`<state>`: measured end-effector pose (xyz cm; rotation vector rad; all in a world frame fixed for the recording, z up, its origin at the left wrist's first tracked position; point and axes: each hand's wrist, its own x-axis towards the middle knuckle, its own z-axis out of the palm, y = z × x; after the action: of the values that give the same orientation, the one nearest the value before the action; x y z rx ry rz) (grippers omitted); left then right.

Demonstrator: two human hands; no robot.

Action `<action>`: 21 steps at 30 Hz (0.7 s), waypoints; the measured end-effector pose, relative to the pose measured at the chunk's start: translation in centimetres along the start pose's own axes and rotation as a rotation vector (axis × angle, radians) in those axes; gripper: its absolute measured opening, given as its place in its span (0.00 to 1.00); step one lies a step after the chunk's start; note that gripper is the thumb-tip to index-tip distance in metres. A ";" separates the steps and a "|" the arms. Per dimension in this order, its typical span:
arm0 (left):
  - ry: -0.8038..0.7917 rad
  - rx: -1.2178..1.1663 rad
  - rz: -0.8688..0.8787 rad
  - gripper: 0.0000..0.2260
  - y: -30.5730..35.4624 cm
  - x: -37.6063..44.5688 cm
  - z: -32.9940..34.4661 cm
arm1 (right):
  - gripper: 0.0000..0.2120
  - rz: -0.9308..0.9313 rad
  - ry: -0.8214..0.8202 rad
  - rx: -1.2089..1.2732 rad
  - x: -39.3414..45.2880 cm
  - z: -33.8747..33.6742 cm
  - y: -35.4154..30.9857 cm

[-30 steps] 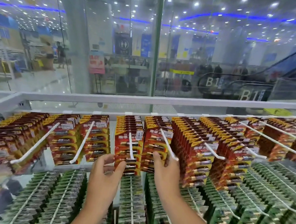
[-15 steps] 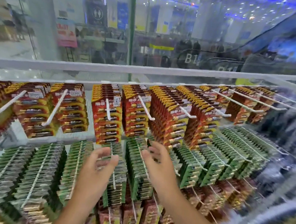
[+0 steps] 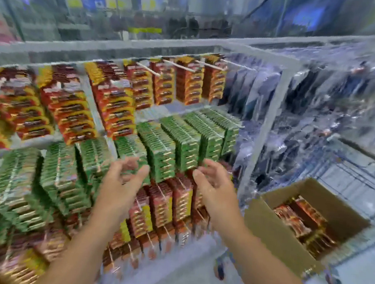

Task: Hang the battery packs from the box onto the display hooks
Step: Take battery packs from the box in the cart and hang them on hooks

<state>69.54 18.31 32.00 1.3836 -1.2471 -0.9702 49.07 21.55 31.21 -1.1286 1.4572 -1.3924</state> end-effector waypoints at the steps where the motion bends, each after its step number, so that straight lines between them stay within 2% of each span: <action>1: -0.012 -0.005 0.006 0.08 0.2 -0.9 2.9 | 0.16 -0.001 0.016 -0.013 -0.1 -3.0 0.4; 5: -0.114 0.001 0.009 0.07 1.3 -3.9 13.2 | 0.14 0.024 0.117 -0.035 -0.2 -14.0 2.5; 10: -0.227 -0.001 -0.007 0.06 1.8 -5.5 23.5 | 0.14 0.078 0.231 -0.043 0.3 -24.4 3.6; 21: -0.506 0.053 -0.085 0.10 -1.4 -0.6 43.8 | 0.13 0.201 0.434 -0.185 7.9 -38.5 10.3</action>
<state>27.17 12.07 22.51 1.2792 -1.6003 -1.4136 9.22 24.51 23.71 -0.7869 1.9822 -1.4381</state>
